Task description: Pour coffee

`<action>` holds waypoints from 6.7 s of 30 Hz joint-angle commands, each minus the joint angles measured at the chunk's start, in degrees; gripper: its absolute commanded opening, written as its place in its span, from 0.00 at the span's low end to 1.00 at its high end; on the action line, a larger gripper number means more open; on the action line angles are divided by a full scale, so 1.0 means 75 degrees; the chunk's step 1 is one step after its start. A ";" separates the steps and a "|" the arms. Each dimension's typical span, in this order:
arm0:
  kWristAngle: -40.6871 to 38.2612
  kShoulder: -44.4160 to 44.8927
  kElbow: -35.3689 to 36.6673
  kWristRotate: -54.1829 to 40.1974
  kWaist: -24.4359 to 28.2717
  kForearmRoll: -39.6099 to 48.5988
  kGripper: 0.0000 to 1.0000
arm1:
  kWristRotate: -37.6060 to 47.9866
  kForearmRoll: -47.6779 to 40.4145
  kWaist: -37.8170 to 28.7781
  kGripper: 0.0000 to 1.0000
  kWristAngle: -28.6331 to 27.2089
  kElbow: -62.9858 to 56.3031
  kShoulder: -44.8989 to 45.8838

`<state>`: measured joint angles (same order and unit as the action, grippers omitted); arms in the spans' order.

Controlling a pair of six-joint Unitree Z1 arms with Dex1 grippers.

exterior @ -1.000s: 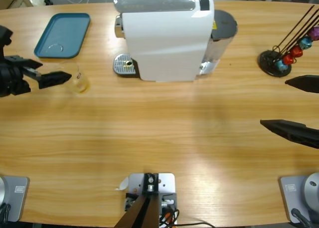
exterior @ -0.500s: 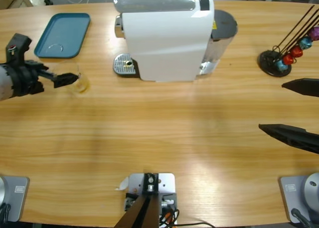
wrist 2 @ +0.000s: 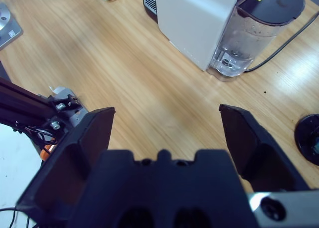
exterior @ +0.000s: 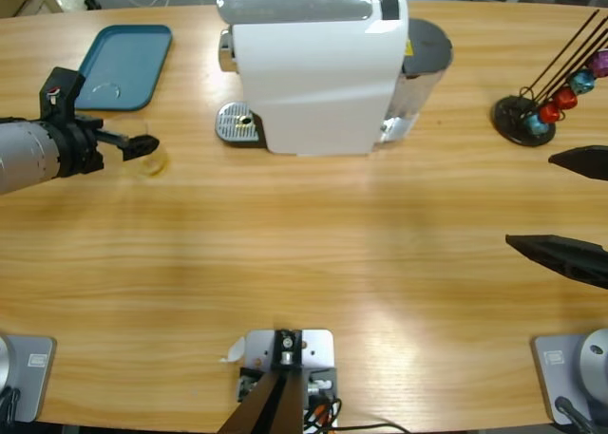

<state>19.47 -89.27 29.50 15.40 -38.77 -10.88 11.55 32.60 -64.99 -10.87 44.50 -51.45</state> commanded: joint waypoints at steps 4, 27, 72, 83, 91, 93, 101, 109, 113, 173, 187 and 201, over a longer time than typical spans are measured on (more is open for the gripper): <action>-0.0266 -0.0641 -0.0207 0.0159 0.0051 -0.0359 0.49 | -0.0063 0.0118 0.0076 0.92 0.0043 -0.0236 0.0325; -0.2165 -0.0484 0.1982 -0.2377 -0.0073 0.0443 0.44 | -0.0110 0.0411 0.0076 0.92 -0.0121 -0.0191 0.0911; -0.2830 -0.2352 0.3109 -0.3012 0.0072 0.0178 0.73 | -0.0181 0.0399 0.0369 0.92 -0.0166 -0.0215 0.0986; -0.2826 -0.1712 0.2552 -0.2979 0.0084 0.0346 1.00 | -0.0181 0.0341 0.0369 0.92 -0.0203 -0.0240 0.0965; -0.2856 -0.0282 0.2460 -0.2979 0.0131 0.1610 1.00 | -0.0181 0.0331 0.0369 0.90 -0.0194 -0.0250 0.0961; -0.2971 0.0325 0.2582 -0.2956 0.0098 0.2275 1.00 | -0.0173 0.0238 0.0369 0.90 -0.0212 -0.0287 0.0904; -0.3332 0.3691 0.2826 -0.2733 -0.0197 0.5763 0.98 | -0.0122 0.0057 0.0373 1.00 -0.0618 -0.0269 0.0400; -0.2948 0.4037 0.2034 -0.2625 -0.0197 0.5526 0.98 | -0.0626 -0.0679 0.1393 0.81 -0.0695 -0.0294 0.0042; -0.2936 0.3899 0.1870 -0.2396 -0.0197 0.5397 0.97 | -0.0874 -0.0712 0.1805 0.93 -0.0583 -0.0184 -0.0418; -0.2448 0.4837 0.0578 -0.2089 -0.0197 0.3946 0.91 | -0.3007 0.0470 0.3298 0.00 0.0770 0.5558 -0.6054; -0.2502 0.4837 0.0578 -0.2100 -0.0197 0.3946 0.91 | -0.3038 0.0852 0.3326 0.00 0.0531 0.5809 -0.6471; -0.2502 0.4860 0.0578 -0.2100 -0.0197 0.3946 0.91 | -0.3052 0.1044 0.3427 0.00 0.0470 0.5999 -0.6488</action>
<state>1.11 -54.00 35.88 -0.90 -39.92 19.25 -10.70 39.69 -39.50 -6.05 89.65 -98.02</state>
